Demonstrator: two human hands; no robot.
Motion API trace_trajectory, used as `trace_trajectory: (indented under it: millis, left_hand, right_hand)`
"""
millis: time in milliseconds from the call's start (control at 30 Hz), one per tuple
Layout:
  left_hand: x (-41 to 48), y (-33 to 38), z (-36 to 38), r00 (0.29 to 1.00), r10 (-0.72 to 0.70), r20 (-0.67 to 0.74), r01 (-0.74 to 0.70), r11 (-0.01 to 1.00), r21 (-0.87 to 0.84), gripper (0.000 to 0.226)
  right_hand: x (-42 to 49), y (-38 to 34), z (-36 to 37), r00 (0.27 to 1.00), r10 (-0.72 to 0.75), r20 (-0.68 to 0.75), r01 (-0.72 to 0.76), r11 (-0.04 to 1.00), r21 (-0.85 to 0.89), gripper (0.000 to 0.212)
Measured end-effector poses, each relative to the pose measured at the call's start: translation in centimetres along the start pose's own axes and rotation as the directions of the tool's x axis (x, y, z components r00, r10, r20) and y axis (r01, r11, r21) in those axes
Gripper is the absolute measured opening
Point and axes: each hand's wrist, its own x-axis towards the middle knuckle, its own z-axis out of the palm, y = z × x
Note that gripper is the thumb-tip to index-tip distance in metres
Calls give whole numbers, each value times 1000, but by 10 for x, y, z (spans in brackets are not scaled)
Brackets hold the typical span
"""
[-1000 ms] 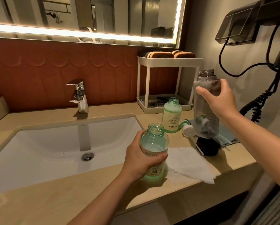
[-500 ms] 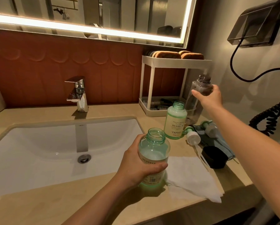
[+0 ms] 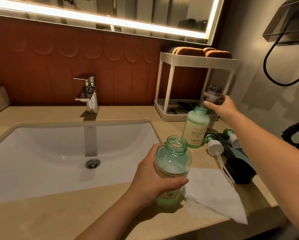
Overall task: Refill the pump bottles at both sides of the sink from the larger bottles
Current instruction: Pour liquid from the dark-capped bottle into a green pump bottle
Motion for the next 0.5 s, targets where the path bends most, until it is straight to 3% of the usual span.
trace_trajectory:
  millis: [133,233,300,400,500]
  left_hand:
    - [0,-1,0,1000,5,-4,-5,1000,3,74]
    - [1,-2,1,1000,12,-11,-12,1000,-6,73]
    - [0,-1,1,1000,17,-11,-17,1000,-3,72]
    - [1,0,1,1000,23,-15,-23,1000,5,71]
    - [0,0,1,999,28,-21,-28,1000,6,72]
  right_hand:
    - [-11,-4,-12,998,16,62,-17,1000,18,91]
    - [-29,-2,-24,999,8,-36,-9,1000,-7,79]
    - [-45,8,-27,996,-5,-84,-7,991,-137,63]
    - [-67,23,-23,1000,16,22,-6,923,-386,40]
    - [-86,23,-14,989,61,132,24,824,-567,42]
